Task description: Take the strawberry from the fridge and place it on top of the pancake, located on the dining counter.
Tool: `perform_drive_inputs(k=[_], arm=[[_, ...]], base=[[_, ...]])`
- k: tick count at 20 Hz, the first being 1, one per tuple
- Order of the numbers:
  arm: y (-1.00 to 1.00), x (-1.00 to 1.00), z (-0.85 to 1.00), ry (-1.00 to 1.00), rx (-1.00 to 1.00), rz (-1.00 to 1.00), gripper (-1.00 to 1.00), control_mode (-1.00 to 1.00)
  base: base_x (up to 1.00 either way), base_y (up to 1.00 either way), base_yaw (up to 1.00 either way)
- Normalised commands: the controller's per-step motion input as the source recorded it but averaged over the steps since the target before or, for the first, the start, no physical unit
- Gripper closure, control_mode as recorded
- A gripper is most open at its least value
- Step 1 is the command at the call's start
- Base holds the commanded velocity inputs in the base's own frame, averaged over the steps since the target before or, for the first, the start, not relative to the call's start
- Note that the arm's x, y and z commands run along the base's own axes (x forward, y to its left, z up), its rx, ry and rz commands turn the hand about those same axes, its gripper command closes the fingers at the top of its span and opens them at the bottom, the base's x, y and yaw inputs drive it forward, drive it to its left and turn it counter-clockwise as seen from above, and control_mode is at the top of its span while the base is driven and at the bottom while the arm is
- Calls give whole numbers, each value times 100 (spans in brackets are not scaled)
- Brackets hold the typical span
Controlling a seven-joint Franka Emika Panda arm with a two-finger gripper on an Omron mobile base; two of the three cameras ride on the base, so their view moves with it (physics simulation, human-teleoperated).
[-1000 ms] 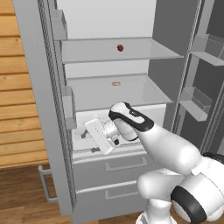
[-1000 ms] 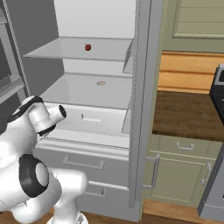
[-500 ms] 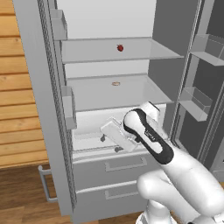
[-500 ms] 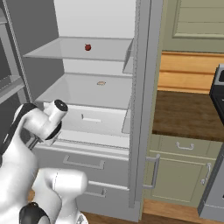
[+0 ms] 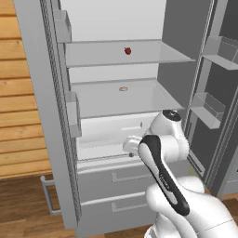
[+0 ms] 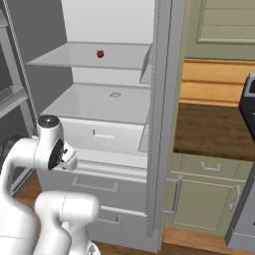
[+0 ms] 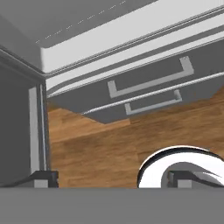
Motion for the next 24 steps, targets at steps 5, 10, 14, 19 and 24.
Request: perform_drive_inputs(k=[5, 10, 14, 19, 24], arm=[[-74, -20, 14, -9, -29, -4, -100, -100], [-52, -22, 23, -6, -16, 0, -100, -100], [-6, -3, 0, 0, -3, 0, -100, -100], [0, 0, 0, 1, 0, 0, -100, -100], [0, 1, 0, 6, 0, 0, -100, -100]], base=[[0, 0, 0], [0, 0, 0], [0, 0, 0], [0, 0, 0], [0, 0, 0]])
